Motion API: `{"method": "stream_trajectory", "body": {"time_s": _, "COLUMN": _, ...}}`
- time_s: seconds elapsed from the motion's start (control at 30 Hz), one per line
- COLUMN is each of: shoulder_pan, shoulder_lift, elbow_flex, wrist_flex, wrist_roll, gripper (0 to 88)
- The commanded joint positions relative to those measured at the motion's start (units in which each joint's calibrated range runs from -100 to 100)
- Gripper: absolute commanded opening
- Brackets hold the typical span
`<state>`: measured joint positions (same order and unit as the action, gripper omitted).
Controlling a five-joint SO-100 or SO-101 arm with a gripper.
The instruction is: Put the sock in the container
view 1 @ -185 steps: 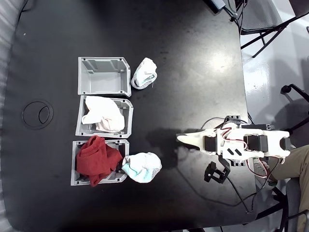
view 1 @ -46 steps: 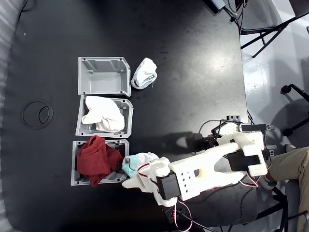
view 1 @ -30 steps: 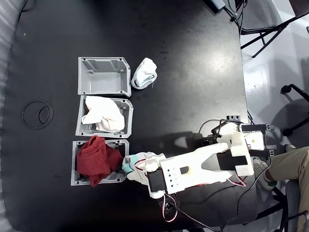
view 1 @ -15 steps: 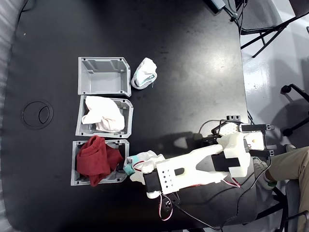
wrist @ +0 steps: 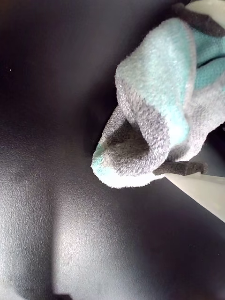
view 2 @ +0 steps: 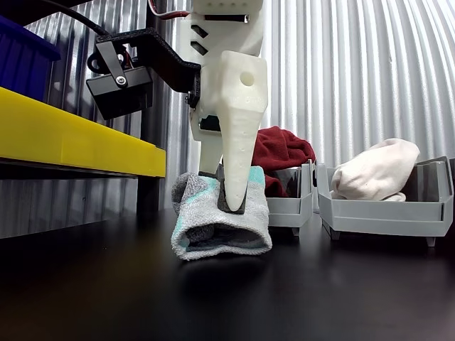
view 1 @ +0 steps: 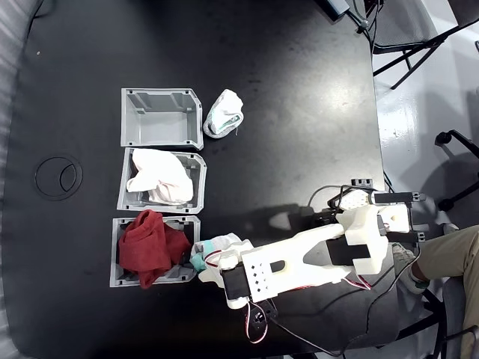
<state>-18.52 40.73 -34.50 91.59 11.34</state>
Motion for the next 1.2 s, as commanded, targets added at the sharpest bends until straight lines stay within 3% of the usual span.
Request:
{"method": "stream_trajectory", "body": {"time_s": 0.0, "shoulder_pan": 0.2, "shoulder_lift": -0.5, "elbow_flex": -2.3, "wrist_flex": -0.1, "wrist_roll": 0.2, "gripper": 34.6}}
{"method": "stream_trajectory", "body": {"time_s": 0.43, "shoulder_pan": 0.2, "shoulder_lift": -0.6, "elbow_flex": -2.4, "wrist_flex": -0.1, "wrist_roll": 0.0, "gripper": 1.1}}
{"method": "stream_trajectory", "body": {"time_s": 0.9, "shoulder_pan": 0.9, "shoulder_lift": -2.0, "elbow_flex": -2.6, "wrist_flex": 0.3, "wrist_roll": -0.3, "gripper": 1.4}}
{"method": "stream_trajectory", "body": {"time_s": 1.17, "shoulder_pan": 2.8, "shoulder_lift": -13.1, "elbow_flex": -2.2, "wrist_flex": 0.6, "wrist_roll": -0.4, "gripper": 1.4}}
